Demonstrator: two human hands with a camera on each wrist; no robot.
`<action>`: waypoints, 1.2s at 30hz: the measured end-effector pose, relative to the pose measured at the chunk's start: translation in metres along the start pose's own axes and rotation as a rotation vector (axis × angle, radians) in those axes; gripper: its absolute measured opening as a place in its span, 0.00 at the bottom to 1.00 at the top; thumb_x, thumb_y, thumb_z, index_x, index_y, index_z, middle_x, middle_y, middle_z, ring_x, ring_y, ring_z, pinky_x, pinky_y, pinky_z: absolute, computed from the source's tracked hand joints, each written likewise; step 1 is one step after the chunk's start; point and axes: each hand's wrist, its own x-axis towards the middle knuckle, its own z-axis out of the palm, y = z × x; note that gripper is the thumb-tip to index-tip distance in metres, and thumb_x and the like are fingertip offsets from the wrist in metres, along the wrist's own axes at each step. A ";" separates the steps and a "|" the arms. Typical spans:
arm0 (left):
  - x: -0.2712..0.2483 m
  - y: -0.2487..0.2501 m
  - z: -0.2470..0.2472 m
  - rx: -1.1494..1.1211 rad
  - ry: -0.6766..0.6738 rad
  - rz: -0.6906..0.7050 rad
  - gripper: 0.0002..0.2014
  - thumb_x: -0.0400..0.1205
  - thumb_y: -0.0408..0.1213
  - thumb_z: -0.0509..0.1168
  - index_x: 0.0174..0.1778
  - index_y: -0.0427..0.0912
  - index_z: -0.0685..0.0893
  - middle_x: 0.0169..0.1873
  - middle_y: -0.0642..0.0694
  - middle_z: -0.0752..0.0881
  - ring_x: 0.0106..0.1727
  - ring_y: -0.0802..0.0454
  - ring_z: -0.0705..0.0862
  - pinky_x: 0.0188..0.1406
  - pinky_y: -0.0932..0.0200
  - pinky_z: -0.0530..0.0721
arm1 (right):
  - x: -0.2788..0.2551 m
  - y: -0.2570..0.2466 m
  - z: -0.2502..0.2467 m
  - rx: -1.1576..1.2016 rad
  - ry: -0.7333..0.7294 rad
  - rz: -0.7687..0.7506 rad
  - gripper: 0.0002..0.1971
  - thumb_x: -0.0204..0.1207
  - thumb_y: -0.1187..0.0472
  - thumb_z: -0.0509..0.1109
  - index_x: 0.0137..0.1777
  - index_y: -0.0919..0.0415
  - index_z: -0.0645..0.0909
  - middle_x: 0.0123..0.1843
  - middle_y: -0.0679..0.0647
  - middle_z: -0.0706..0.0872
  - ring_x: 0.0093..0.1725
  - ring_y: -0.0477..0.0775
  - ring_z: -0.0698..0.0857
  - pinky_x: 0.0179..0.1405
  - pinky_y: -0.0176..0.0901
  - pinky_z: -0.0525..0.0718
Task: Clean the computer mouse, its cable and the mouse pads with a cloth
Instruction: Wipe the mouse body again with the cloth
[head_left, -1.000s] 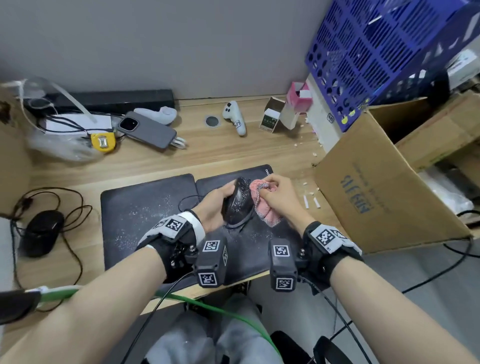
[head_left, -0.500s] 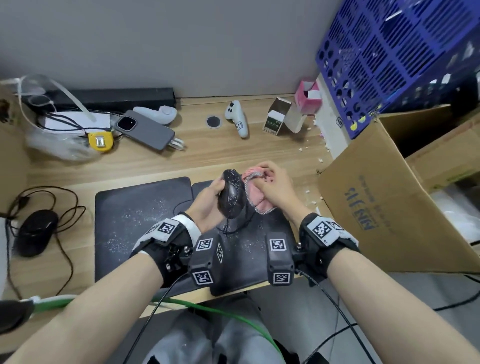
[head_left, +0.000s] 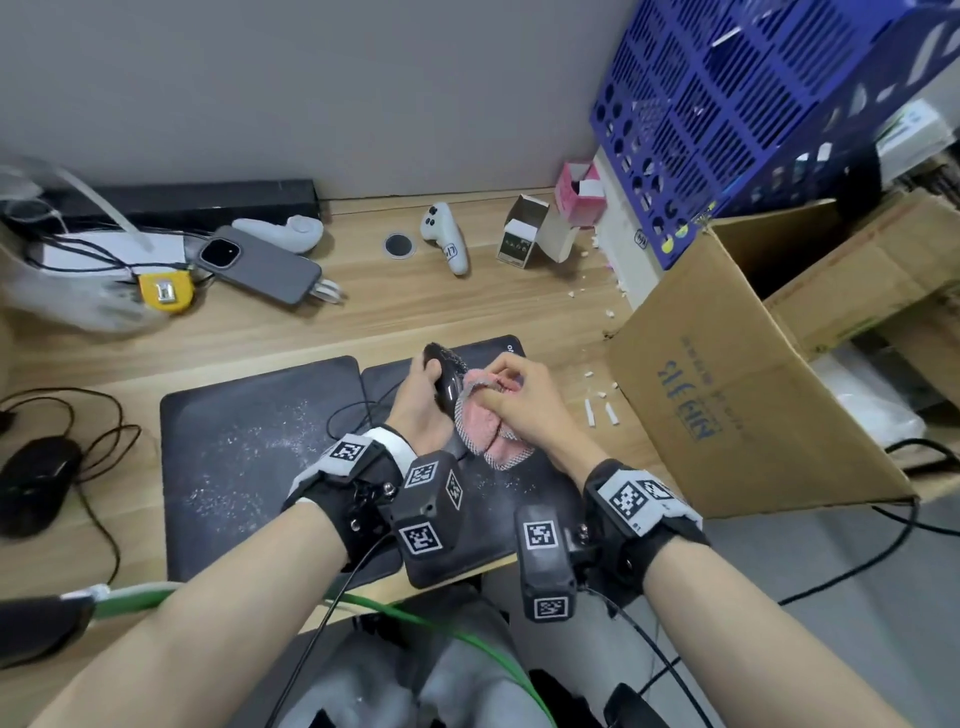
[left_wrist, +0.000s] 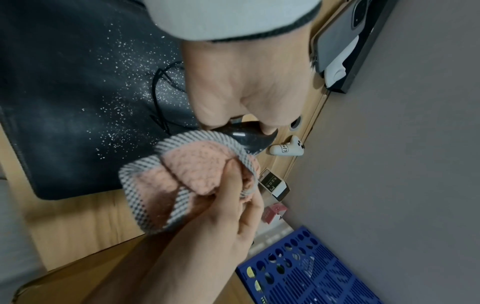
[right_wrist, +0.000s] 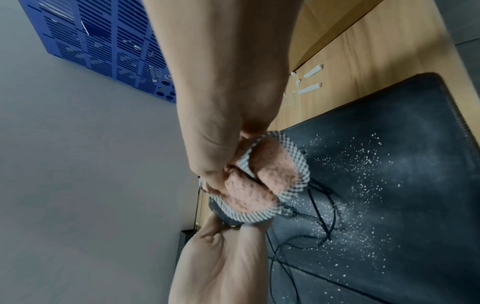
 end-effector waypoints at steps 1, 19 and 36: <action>-0.005 0.000 0.002 0.020 -0.035 -0.022 0.14 0.91 0.35 0.43 0.59 0.37 0.74 0.45 0.36 0.81 0.45 0.44 0.81 0.54 0.44 0.80 | 0.002 -0.001 0.000 0.018 0.043 0.011 0.07 0.69 0.64 0.75 0.36 0.52 0.81 0.33 0.43 0.83 0.37 0.43 0.80 0.42 0.41 0.77; -0.001 0.011 -0.008 -0.009 0.037 0.044 0.17 0.91 0.36 0.45 0.76 0.46 0.65 0.52 0.35 0.80 0.50 0.40 0.83 0.48 0.40 0.83 | -0.010 -0.014 0.013 0.456 -0.040 0.113 0.13 0.80 0.63 0.63 0.45 0.51 0.89 0.41 0.42 0.91 0.42 0.37 0.87 0.45 0.34 0.82; 0.003 0.030 -0.002 0.066 0.082 0.011 0.12 0.90 0.33 0.48 0.44 0.46 0.73 0.39 0.41 0.77 0.38 0.47 0.78 0.38 0.52 0.81 | -0.008 -0.029 0.019 -0.062 -0.144 -0.208 0.16 0.67 0.66 0.80 0.43 0.40 0.87 0.47 0.41 0.76 0.51 0.39 0.79 0.64 0.39 0.77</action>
